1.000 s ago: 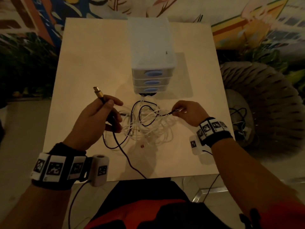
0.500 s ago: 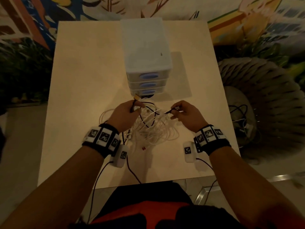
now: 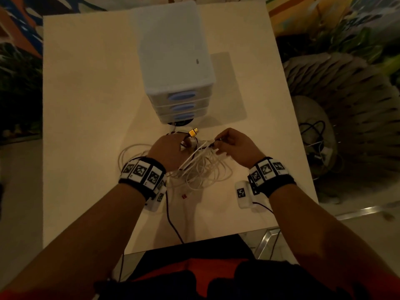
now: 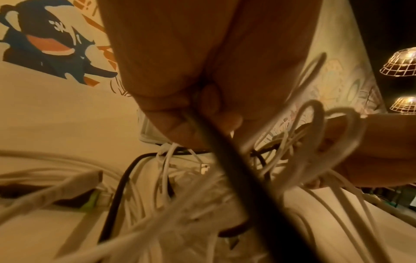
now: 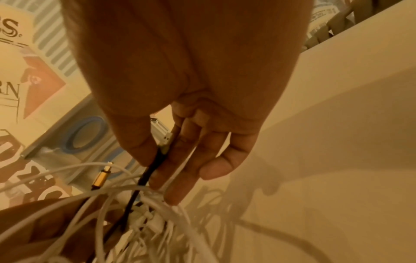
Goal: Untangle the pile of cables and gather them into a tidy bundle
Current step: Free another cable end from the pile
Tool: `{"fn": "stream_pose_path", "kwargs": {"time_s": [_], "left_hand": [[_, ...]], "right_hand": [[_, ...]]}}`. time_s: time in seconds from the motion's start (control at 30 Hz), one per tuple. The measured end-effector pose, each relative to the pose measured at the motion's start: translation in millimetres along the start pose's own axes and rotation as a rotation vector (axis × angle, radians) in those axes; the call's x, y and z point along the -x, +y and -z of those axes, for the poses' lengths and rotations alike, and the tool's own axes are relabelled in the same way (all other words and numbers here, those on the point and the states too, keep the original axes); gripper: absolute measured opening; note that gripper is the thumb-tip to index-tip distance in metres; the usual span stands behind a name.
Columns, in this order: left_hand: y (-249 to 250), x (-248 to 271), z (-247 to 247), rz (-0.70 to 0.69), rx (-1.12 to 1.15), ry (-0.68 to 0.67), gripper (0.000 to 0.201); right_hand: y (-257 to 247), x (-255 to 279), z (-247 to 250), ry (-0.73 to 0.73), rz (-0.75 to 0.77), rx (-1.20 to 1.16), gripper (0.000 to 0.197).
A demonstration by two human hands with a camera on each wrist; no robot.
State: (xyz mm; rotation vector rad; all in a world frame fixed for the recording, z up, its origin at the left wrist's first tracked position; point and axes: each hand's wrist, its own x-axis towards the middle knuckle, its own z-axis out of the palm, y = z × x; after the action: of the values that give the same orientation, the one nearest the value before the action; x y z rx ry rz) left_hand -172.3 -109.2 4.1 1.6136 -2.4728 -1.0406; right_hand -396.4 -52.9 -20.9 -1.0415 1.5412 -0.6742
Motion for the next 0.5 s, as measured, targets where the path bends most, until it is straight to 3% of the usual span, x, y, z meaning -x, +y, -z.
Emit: {"fn": "stream_pose_path", "kwargs": {"time_s": [0.13, 0.27, 0.4, 0.5], "left_hand": [[-2.4, 2.1, 2.9, -0.053, -0.001, -0.032, 0.024], [-4.7, 7.5, 8.9, -0.073, 0.023, -0.027, 0.021], [-2.1, 15.8, 16.3, -0.073, 0.029, 0.024, 0.026], [-1.1, 21.1, 19.5, -0.060, 0.036, 0.020, 0.027]], "right_hand": [[5.5, 0.6, 8.7, 0.055, 0.015, 0.330, 0.009], [0.9, 6.4, 8.2, -0.049, 0.067, 0.475, 0.018], [-2.8, 15.8, 0.5, -0.078, 0.237, 0.405, 0.058], [-12.0, 21.4, -12.3, -0.058, 0.408, 0.371, 0.063]]}}
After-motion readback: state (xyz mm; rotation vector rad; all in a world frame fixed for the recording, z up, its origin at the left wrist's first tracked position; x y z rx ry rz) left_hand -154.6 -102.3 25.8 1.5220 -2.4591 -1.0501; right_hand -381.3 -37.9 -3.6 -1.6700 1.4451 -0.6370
